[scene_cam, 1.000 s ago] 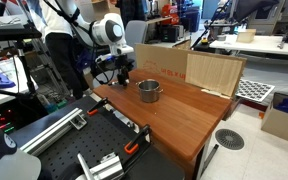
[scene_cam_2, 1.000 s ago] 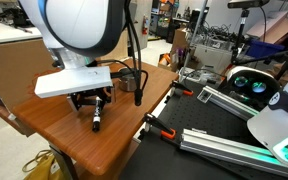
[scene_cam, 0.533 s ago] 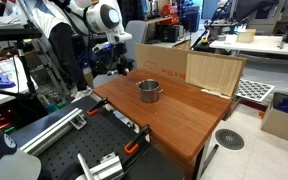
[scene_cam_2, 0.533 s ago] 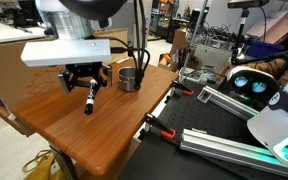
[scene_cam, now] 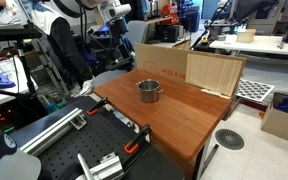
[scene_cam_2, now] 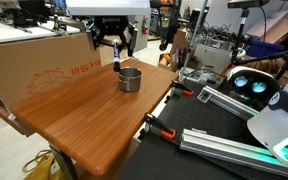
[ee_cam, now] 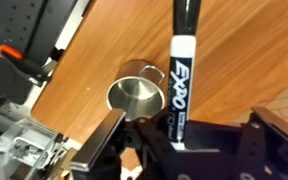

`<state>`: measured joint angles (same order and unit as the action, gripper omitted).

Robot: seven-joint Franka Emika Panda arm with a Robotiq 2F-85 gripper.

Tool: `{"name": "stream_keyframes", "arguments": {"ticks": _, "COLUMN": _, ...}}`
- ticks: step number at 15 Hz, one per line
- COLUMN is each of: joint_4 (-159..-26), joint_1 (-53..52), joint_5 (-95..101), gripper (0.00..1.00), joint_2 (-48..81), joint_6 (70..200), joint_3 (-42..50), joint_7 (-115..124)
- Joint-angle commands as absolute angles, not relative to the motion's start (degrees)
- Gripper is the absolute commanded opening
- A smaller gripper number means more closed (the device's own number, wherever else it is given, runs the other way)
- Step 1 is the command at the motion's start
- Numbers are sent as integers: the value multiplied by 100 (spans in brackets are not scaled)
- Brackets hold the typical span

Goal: Pick up the marker from the table and put it in the silver bowl

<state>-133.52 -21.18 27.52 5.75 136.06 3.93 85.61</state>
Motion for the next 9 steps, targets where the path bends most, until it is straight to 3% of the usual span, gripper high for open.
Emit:
{"name": "stream_keyframes", "arguments": {"ticks": 1, "joint_4": -13748, "joint_1": -1594, "joint_5": 3475, "gripper": 1, "joint_2": 69, "joint_6": 13356, "joint_3": 115, "joint_7": 9204}}
{"name": "stream_keyframes", "arguments": {"ticks": 9, "joint_4": -14120, "joint_1": -699, "joint_5": 4413, "gripper": 1, "joint_2": -206, "joint_6": 13363, "joint_3": 9, "joint_7": 10389}}
